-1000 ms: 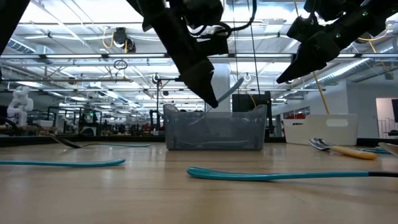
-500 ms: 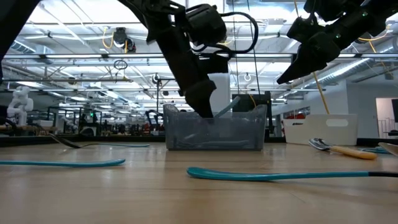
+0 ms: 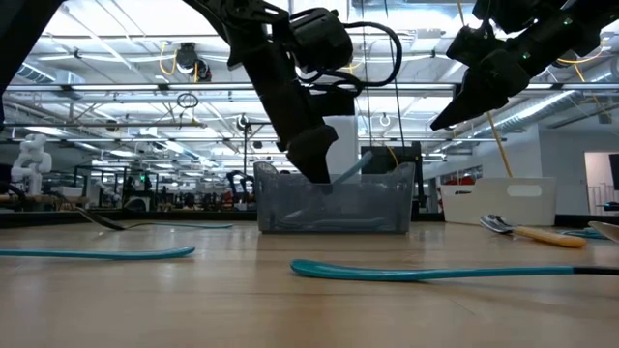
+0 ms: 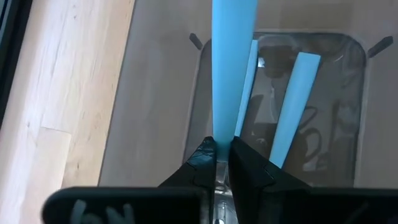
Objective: Sort silverware by color (type)
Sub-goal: Put the left light blue spoon into the black bin, then put the top yellow spoon into the white bin
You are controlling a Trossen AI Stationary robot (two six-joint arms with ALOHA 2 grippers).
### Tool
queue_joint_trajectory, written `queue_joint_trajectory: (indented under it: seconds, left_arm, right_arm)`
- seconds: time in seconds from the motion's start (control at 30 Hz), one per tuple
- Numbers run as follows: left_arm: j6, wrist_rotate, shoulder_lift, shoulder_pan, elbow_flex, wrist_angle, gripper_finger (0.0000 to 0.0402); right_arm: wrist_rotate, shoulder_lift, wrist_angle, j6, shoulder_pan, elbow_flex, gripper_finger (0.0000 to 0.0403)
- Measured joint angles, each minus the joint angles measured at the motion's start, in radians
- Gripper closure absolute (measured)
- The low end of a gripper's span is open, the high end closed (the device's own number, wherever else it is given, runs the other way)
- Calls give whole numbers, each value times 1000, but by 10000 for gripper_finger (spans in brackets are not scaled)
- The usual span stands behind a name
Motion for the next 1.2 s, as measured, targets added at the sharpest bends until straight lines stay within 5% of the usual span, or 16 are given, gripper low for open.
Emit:
queue_joint_trajectory:
  seconds: [0.3, 0.6, 1.2]
  left_arm:
    - [-25, 0, 0, 0, 0, 4, 317]
    - [-53, 0, -5, -22, 0, 13, 314]
    - [-71, -52, -45, -194, 149, -274, 314]
  right_arm:
    - [0, 0, 0, 0, 0, 0, 271]
    - [0, 0, 0, 0, 0, 0, 271]
    - [-1, 0, -106, 111, 74, 56, 271]
